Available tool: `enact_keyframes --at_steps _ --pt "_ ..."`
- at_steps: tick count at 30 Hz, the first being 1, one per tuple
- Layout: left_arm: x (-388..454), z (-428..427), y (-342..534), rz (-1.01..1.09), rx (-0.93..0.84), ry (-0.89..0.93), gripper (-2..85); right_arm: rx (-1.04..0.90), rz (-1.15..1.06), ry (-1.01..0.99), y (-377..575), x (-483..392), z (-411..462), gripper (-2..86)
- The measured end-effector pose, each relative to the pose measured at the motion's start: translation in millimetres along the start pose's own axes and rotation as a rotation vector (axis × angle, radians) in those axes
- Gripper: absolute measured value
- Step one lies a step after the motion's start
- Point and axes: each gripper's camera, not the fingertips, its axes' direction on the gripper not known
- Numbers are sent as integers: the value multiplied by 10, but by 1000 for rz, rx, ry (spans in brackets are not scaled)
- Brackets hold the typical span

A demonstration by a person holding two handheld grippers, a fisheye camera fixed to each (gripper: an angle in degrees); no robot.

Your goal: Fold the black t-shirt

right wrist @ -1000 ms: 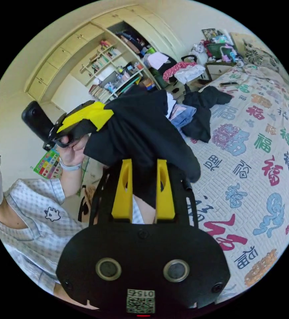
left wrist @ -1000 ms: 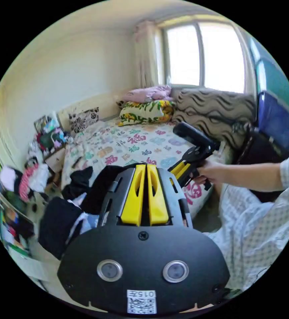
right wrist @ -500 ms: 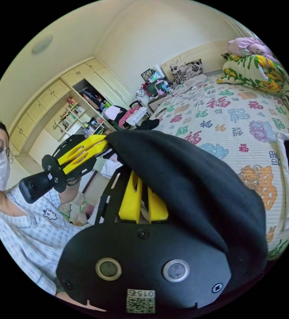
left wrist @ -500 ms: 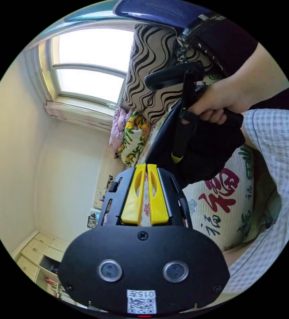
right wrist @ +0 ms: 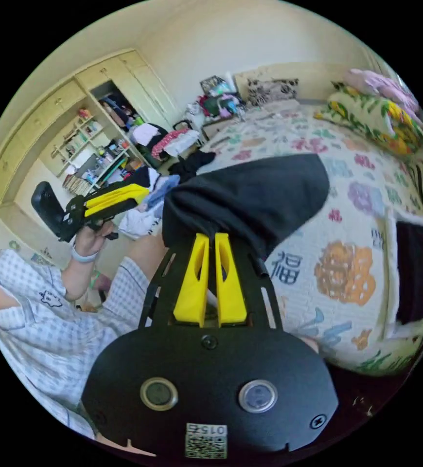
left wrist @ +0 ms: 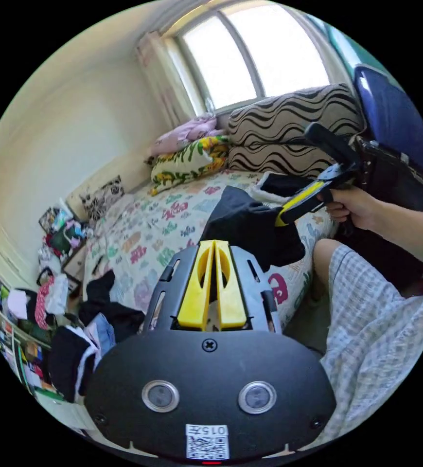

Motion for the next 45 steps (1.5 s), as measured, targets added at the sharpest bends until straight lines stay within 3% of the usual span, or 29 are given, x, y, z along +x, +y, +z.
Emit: enact_keyframes --at_steps 4,6,12,14,16,20,25,28,31,35,38,41,45 --pt "-286 854 464 -217 -241 234 22 -89 390 -30 537 750 189 6" --pt "-377 1121 561 -268 -303 205 46 -27 439 -72 656 846 127 6" --pt "-766 2085 666 -433 -526 112 110 -15 437 -66 564 906 52 7" --pt "-845 2414 674 -462 -582 171 96 -23 414 -60 490 886 46 7" --pt "-824 2795 619 -355 -647 241 42 -29 380 -52 383 842 5 7" --pt "-1105 2718 423 -342 -548 329 16 -44 280 37 190 660 -179 6" --pt "-1822 1507 13 -372 -62 279 9 100 98 106 -125 223 -926 7" --pt "-2082 1003 -308 -295 122 213 10 168 -19 120 -426 -11 -1298 9" --pt "-2300 914 -548 -269 193 149 13 173 -89 159 -792 -118 -1427 13" --pt "-2542 1350 -723 -294 117 88 22 93 -100 219 -1275 19 -1183 29" --pt "-2681 2092 -727 -349 -75 -3 44 -65 23 298 -1612 416 -627 58" --pt "-2595 2705 -548 -355 -343 -174 54 -144 7 207 -1580 536 -203 66" --pt "-2087 2971 -146 -101 -368 91 61 -351 -224 209 -1117 381 401 83"
